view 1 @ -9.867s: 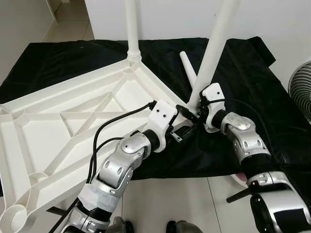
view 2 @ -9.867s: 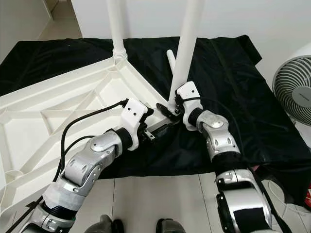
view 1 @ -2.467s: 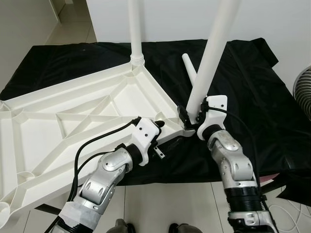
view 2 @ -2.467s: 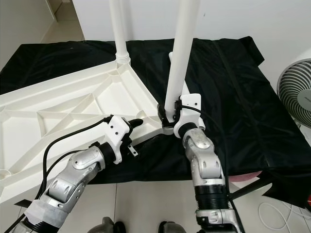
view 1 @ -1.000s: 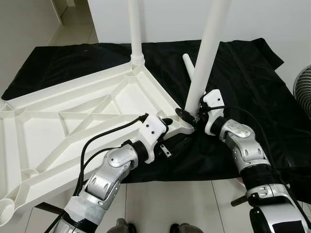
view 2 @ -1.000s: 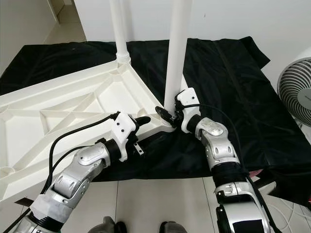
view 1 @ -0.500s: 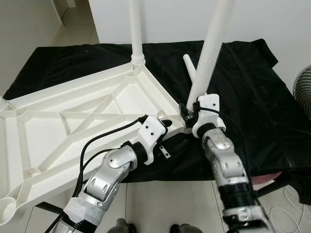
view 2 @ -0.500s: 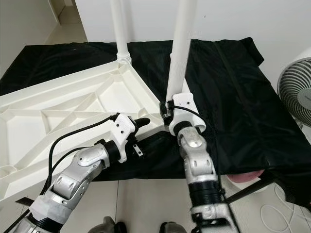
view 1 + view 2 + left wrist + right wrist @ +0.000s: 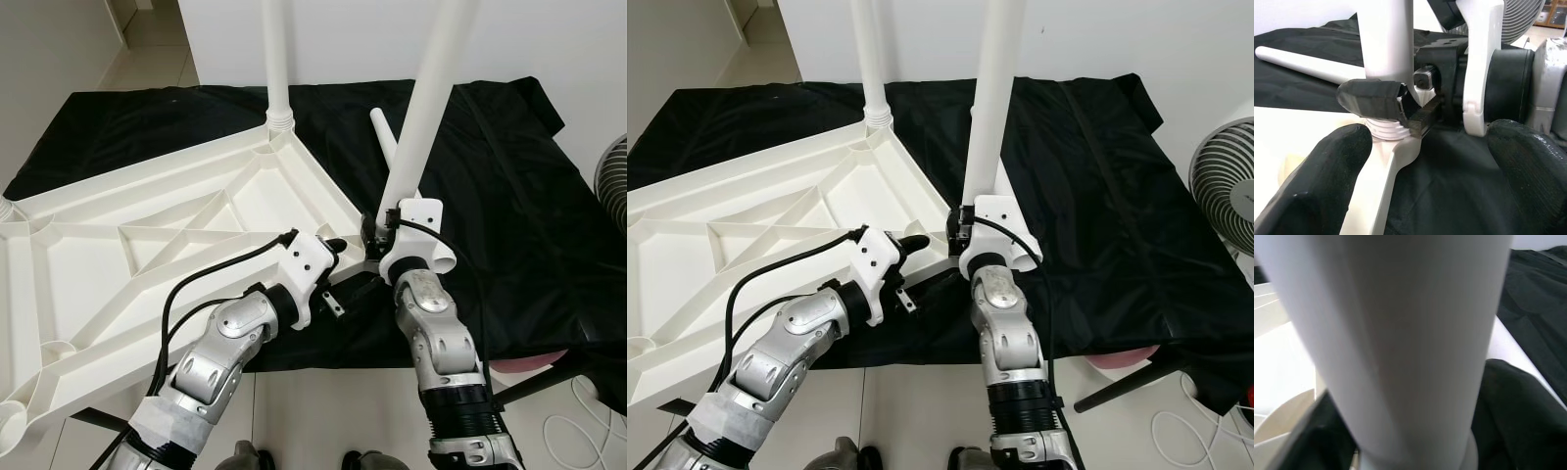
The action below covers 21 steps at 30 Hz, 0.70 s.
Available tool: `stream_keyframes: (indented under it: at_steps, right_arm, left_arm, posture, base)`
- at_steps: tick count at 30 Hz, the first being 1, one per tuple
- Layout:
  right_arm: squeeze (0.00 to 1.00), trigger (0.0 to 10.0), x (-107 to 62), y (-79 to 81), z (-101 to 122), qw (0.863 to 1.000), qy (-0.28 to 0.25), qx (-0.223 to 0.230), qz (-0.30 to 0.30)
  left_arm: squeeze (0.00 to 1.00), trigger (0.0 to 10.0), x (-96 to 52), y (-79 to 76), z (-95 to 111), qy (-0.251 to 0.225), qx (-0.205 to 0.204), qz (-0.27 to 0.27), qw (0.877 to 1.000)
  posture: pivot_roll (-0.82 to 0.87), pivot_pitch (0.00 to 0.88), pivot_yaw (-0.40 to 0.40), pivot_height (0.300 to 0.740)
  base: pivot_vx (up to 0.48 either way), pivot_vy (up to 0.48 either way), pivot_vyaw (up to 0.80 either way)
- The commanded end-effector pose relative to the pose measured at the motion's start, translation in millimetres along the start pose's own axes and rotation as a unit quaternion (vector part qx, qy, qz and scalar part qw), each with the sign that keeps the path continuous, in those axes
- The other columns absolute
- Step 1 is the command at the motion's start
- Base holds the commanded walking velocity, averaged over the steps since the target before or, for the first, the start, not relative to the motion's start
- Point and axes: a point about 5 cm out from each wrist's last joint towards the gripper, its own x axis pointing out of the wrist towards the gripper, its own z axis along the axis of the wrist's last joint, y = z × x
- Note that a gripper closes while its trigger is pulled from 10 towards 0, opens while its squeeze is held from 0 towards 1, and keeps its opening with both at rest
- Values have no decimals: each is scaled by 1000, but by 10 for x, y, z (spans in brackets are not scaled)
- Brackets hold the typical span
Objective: Building children table
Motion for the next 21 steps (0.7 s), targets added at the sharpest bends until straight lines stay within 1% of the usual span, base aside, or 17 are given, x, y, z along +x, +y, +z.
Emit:
stream_keyframes:
  at_steps: [1,4,5,7,8,9,11,12,13,14,15,16,17,18,19,20,21]
  right_arm:
    - [1000,10000,-9,-19,-40,1000,4,8,11]
    - [1000,10000,-6,-87,-4,999,-3,-17,48]
    - [1000,10000,-6,-87,-4,999,-3,-17,48]
    - [1000,10000,-6,-133,-2,997,-3,-36,71]
    - [1000,10000,-6,-133,-2,997,-3,-36,71]
    - [165,10000,-2,-147,-12,995,3,-36,89]
    - [165,10000,-2,-147,-12,995,3,-36,89]
    - [0,10000,2,-151,-16,992,8,-43,122]
    - [0,10000,2,-151,-16,992,8,-43,122]
    - [0,10000,16,-155,-27,984,11,-60,168]
    - [0,10000,35,-151,-37,973,12,-78,218]
    - [0,10000,35,-151,-37,973,12,-78,218]
    - [0,10000,68,-157,-39,963,8,-101,252]
    - [0,10000,107,-160,-46,955,8,-113,276]
    - [0,10000,107,-160,-46,955,8,-113,276]
    - [0,10000,157,-160,-45,950,4,-126,287]
    - [0,10000,157,-160,-45,950,4,-126,287]
  left_arm:
    - [0,10000,-13,-19,-56,13,-9,-14,1000]
    - [0,10000,-16,-24,-63,16,-7,-17,1000]
    - [0,10000,-16,-24,-63,16,-7,-17,1000]
    - [0,10000,-19,-23,-62,16,-6,-18,1000]
    - [0,10000,-19,-23,-62,16,-6,-18,1000]
    - [0,10000,-21,-20,-61,17,-5,-18,1000]
    - [0,10000,-21,-20,-61,17,-5,-18,1000]
    - [0,10000,-22,-18,-60,17,-5,-18,1000]
    - [0,10000,-22,-18,-60,17,-5,-18,1000]
    - [0,10000,-20,-15,-55,17,-4,-19,1000]
    - [0,10000,-14,-10,-52,17,-4,-19,1000]
    - [0,10000,-14,-10,-52,17,-4,-19,1000]
    - [0,10000,-7,-6,-48,16,-3,-20,1000]
    - [0,10000,1,-3,-45,16,-3,-21,1000]
    - [0,10000,1,-3,-45,16,-3,-21,1000]
    - [0,10000,11,-1,-38,15,-2,-22,1000]
    - [0,10000,11,-1,-38,15,-2,-22,1000]
  posture:
    - [-117,110,39,740]
    - [-117,110,39,740]
    - [-117,110,39,740]
    - [-117,110,39,740]
    - [-117,110,39,740]
    - [-117,110,39,740]
    - [-117,110,39,740]
    - [-117,110,39,740]
    - [-117,110,39,740]
    - [-119,108,46,740]
    - [-121,105,48,740]
    - [-121,105,48,740]
    - [-122,104,50,740]
    - [-122,100,50,740]
    - [-122,100,50,740]
    - [-119,98,49,740]
    - [-119,98,49,740]
  base:
    - [0,0,0]
    - [0,0,0]
    - [0,0,0]
    - [0,0,0]
    - [0,0,0]
    - [0,0,0]
    - [0,0,0]
    - [0,0,0]
    - [0,0,0]
    - [0,0,0]
    - [0,0,0]
    - [0,0,0]
    - [0,0,0]
    - [0,0,0]
    - [0,0,0]
    - [0,0,0]
    - [0,0,0]
